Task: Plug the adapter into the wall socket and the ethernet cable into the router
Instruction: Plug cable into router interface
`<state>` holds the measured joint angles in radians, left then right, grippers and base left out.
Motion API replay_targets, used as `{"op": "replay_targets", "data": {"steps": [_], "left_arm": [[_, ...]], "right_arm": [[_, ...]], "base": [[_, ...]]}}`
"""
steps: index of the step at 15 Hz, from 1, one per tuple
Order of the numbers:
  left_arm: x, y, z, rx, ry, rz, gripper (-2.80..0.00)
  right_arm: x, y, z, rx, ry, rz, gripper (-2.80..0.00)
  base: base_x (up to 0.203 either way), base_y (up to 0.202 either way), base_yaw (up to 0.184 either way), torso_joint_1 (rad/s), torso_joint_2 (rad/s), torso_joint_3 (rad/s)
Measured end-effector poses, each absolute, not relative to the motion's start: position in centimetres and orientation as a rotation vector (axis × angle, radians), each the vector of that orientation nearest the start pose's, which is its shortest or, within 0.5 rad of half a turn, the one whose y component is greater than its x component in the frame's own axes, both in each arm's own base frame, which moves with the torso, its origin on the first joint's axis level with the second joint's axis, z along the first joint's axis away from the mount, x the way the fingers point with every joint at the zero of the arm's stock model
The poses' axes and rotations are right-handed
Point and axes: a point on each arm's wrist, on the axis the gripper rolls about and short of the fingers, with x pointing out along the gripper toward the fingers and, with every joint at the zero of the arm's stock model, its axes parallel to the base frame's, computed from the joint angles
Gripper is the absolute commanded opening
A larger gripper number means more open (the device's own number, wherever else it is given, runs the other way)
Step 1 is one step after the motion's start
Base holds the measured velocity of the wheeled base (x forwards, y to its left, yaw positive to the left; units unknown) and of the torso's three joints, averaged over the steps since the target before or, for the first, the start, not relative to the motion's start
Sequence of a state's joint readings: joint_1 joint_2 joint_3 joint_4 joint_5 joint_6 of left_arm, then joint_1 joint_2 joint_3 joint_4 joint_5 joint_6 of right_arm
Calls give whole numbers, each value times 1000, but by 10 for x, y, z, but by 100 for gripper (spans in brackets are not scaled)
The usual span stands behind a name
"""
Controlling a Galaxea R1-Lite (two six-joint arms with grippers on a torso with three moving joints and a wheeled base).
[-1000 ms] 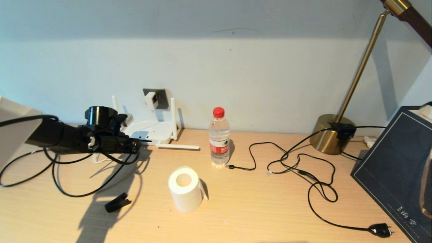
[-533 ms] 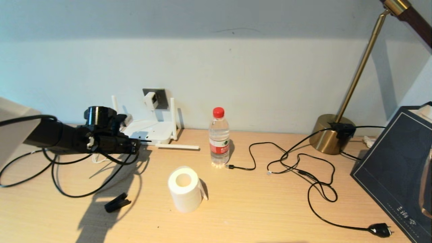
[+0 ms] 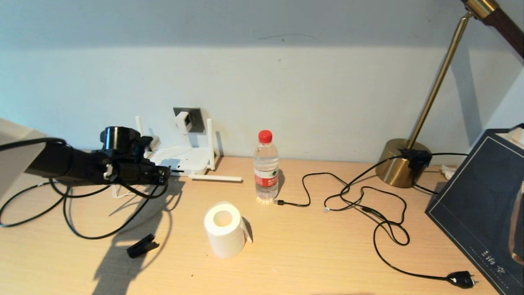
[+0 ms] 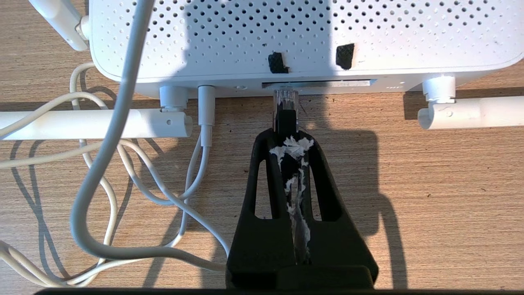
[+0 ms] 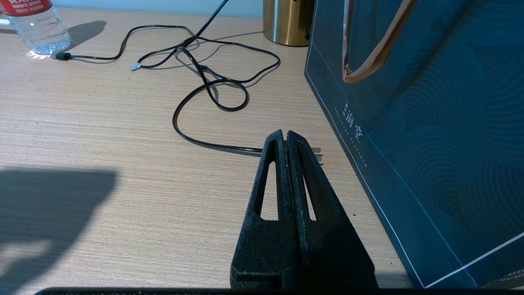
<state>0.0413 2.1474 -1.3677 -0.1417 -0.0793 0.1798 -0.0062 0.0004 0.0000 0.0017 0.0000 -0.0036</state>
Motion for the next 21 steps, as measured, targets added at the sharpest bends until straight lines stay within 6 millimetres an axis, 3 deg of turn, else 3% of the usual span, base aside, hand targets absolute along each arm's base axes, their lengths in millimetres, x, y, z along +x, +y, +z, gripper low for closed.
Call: {"op": "replay_targets", "data": {"steps": [21], "left_arm": [[428, 16, 119, 136, 626, -94, -280]], "right_arm": [[-23, 0, 75, -3, 2, -6, -280]], "base": [[0, 0, 0, 0, 0, 0]]}}
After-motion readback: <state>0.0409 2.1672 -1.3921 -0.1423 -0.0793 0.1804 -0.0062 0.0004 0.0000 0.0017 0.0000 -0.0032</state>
